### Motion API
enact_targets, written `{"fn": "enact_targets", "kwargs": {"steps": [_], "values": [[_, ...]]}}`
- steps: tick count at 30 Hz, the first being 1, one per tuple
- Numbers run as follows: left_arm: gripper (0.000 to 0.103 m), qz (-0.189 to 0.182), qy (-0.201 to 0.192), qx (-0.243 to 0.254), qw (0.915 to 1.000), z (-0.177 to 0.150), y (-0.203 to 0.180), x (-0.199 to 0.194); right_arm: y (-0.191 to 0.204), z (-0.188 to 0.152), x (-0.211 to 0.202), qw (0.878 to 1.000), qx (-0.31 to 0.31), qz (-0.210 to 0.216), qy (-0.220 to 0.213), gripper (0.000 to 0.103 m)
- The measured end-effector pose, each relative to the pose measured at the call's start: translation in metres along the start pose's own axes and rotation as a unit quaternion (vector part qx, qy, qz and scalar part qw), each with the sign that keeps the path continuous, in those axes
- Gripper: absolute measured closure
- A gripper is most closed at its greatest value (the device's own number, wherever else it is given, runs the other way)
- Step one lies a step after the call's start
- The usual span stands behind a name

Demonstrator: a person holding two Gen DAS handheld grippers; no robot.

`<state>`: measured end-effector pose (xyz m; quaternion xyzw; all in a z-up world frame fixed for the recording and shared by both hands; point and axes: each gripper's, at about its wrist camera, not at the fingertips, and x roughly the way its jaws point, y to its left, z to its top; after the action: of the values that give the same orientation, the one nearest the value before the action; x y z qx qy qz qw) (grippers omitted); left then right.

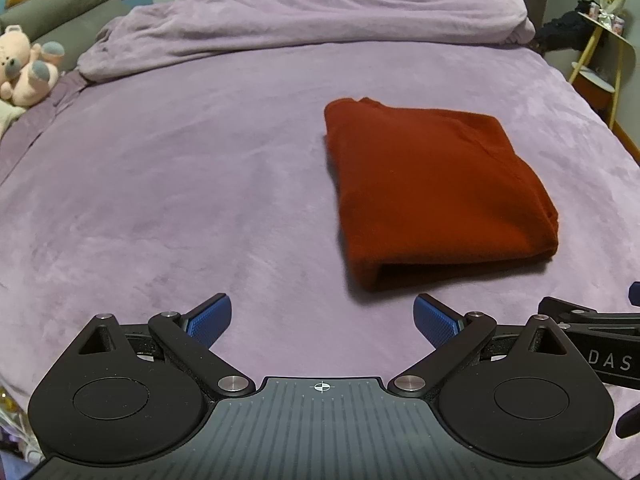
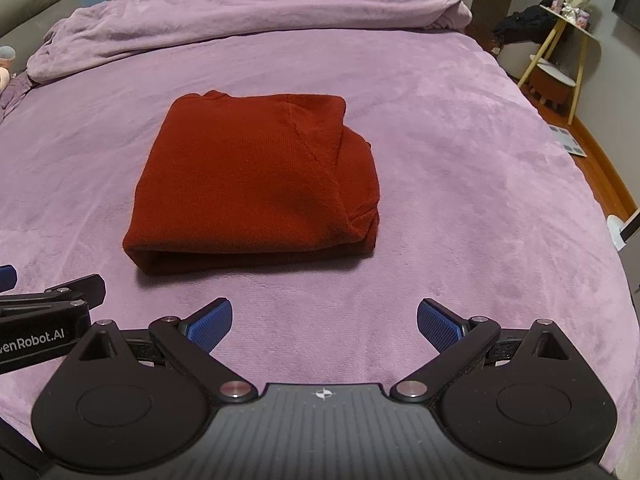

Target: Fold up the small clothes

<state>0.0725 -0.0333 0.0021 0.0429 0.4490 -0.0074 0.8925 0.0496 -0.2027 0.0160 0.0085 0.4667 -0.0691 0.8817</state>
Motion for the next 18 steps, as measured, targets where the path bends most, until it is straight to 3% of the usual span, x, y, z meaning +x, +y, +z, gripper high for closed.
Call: {"fn": "enact_targets", "kwargs": {"steps": [18], "values": [[0.003,-0.004,0.008,-0.001,1.0000,-0.0008,-0.0016,0.0020,0.0029,-0.0003,-0.0012,1.000,0.001,0.006,-0.002,0.004]]}}
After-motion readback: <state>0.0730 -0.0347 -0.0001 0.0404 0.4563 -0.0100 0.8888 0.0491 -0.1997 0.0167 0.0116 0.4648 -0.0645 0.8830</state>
